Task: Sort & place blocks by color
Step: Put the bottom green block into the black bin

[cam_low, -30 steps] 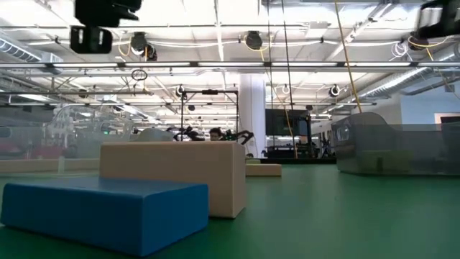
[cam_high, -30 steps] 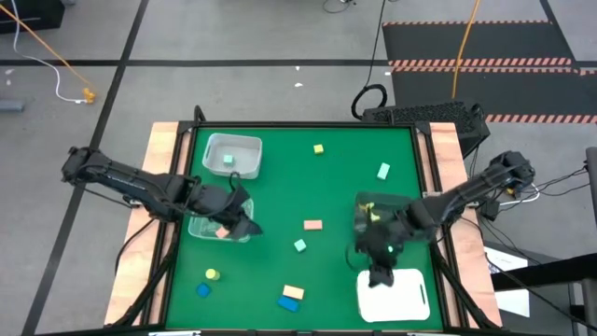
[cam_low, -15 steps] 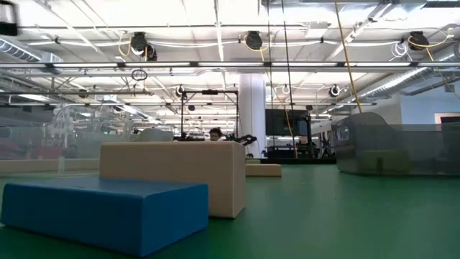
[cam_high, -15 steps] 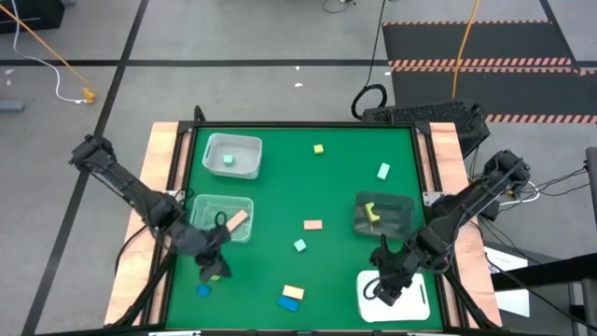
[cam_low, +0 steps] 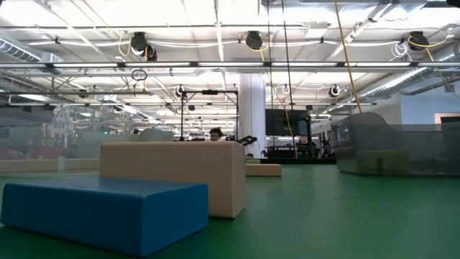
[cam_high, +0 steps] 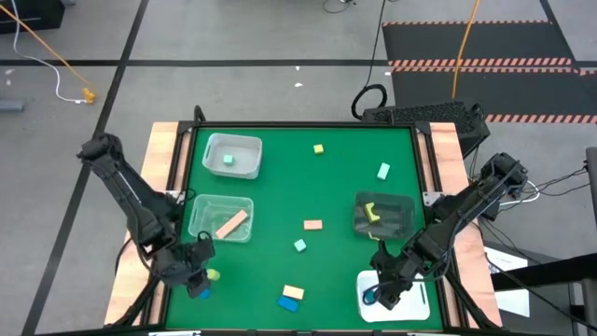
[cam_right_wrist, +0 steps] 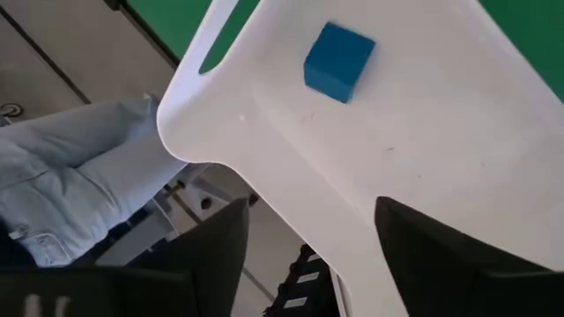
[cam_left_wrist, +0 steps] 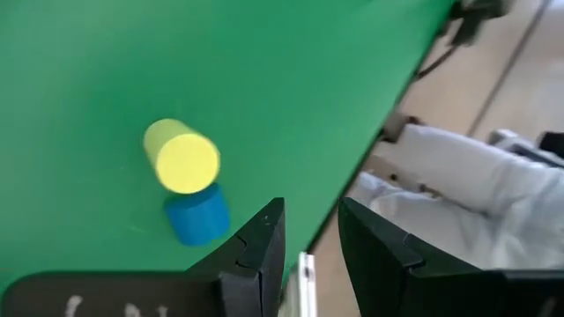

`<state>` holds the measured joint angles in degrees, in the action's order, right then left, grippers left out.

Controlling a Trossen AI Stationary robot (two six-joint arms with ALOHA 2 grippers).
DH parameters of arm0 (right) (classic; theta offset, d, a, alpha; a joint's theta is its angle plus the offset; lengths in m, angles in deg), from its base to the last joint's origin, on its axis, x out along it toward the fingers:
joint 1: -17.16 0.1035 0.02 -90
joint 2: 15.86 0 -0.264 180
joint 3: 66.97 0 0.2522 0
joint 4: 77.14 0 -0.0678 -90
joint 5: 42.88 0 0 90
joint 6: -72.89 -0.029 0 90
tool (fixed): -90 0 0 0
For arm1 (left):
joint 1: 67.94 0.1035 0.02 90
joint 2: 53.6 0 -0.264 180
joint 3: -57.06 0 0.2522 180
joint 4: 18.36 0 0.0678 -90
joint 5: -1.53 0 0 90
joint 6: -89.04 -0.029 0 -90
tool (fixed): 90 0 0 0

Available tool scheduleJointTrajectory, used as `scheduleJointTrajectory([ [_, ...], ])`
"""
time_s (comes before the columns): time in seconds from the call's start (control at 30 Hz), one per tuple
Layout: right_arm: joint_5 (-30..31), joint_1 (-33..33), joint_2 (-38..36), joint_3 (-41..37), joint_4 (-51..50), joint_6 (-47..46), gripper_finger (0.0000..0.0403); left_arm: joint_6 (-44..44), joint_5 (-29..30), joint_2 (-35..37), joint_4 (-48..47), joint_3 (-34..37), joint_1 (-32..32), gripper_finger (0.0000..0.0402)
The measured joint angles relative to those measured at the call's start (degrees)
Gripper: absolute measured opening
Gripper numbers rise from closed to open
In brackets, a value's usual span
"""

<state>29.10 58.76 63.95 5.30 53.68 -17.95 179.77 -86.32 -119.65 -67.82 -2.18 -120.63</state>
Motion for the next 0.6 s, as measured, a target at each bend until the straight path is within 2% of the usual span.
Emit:
scheduleJointTrajectory([
  [0.23,0.0,0.0,0.0,0.0,1.3,0.3,0.0256,4.4,-1.4,-5.0,-0.2,0.0,-0.3,0.0108],
  [0.47,0.0,0.0,0.0,0.0,5.4,0.2,0.0254,9.6,-1.7,-5.2,-0.5,0.0,-0.4,0.0108],
  [0.6,0.0,0.0,0.0,0.0,9.2,0.2,0.0254,16.5,-1.7,-5.2,-2.6,0.0,0.2,0.0108],
])
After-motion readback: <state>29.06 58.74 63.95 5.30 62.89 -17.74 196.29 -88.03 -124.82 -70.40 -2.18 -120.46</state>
